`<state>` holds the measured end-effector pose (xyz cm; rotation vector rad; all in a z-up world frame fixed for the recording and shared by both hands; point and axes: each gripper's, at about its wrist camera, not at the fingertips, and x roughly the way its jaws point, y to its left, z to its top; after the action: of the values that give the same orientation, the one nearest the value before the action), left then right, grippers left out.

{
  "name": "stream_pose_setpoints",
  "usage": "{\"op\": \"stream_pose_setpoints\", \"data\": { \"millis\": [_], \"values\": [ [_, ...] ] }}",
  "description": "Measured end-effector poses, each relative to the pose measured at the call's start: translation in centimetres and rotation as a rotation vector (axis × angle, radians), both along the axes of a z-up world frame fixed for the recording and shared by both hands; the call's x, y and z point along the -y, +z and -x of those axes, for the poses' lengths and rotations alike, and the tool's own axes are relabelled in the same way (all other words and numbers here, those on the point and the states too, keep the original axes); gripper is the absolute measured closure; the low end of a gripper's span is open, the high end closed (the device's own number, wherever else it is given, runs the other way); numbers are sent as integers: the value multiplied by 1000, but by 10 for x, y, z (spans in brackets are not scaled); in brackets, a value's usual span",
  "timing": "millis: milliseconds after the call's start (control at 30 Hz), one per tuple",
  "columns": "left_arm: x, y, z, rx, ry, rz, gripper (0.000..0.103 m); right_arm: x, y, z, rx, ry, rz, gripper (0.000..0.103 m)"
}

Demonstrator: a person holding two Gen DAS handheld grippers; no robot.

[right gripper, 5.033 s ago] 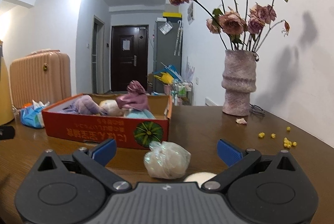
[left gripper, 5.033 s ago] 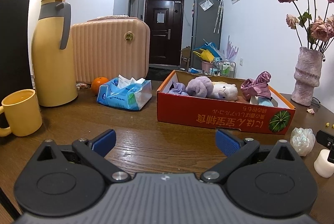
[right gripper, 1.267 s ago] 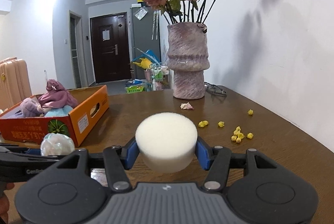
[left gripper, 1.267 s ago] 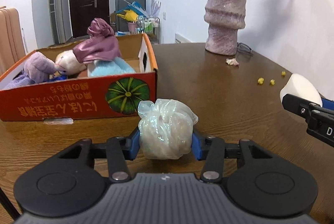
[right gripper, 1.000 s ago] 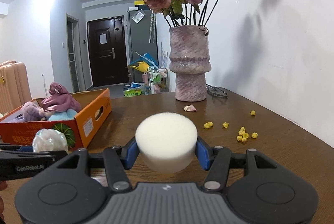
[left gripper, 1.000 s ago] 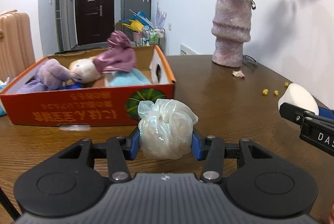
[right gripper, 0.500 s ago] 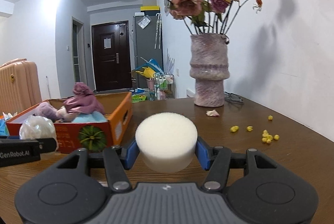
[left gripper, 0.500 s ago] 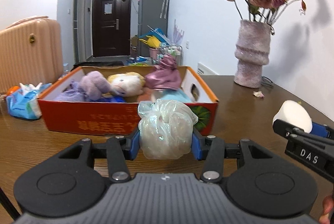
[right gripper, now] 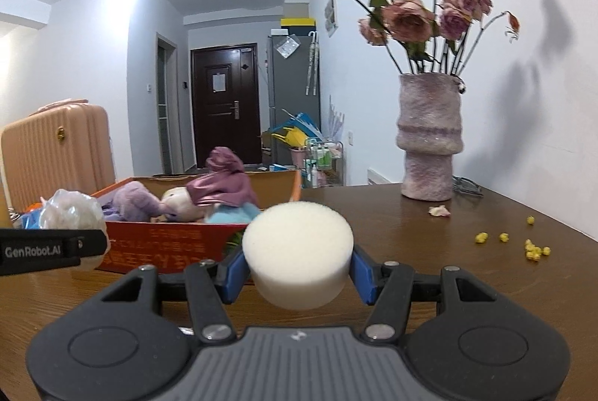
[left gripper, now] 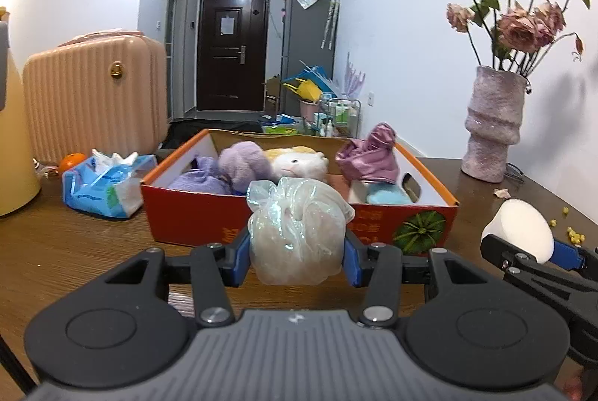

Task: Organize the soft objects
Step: 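Carry the bag and sponge in both grippers over the cardboard box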

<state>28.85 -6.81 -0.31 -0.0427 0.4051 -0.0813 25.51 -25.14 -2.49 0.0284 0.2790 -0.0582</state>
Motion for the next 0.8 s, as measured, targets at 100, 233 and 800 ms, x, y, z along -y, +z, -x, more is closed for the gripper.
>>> {"op": "stream_pose_setpoints", "data": {
  "millis": [100,233,800],
  "values": [
    [-9,1,0,7,13,4,54,-9,0,-2,3,10,1,46],
    [-17,3,-1,15,28,7,54,-20,0,-7,8,22,0,46],
    [-41,9,-18,66,101,5,54,-54,3,-34,62,47,6,46]
  ]
}}
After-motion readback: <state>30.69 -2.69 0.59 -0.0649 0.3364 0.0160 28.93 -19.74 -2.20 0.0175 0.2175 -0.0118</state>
